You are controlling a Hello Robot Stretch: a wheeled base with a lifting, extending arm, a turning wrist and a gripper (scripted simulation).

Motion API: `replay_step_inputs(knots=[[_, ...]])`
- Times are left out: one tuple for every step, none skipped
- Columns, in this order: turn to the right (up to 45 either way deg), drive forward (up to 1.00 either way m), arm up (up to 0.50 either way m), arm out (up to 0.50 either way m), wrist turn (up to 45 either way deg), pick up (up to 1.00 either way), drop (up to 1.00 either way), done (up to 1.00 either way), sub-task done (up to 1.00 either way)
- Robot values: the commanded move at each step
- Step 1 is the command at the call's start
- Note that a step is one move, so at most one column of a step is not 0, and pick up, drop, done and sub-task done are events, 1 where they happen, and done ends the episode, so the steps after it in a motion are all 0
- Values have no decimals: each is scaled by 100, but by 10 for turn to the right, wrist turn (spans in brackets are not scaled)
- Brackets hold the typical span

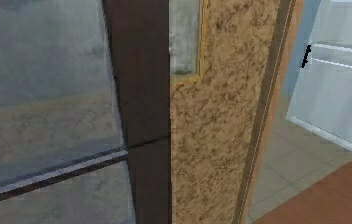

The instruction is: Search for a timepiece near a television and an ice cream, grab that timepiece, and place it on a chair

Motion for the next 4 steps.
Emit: replay_step_inputs(knots=[[450, 0, 0, 0, 0, 0, 0, 0, 0], [450, 0, 0, 0, 0, 0, 0, 0, 0], [450, 0, 0, 0, 0, 0, 0, 0, 0], [150, 0, 0, 0, 0, 0, 0, 0, 0]])
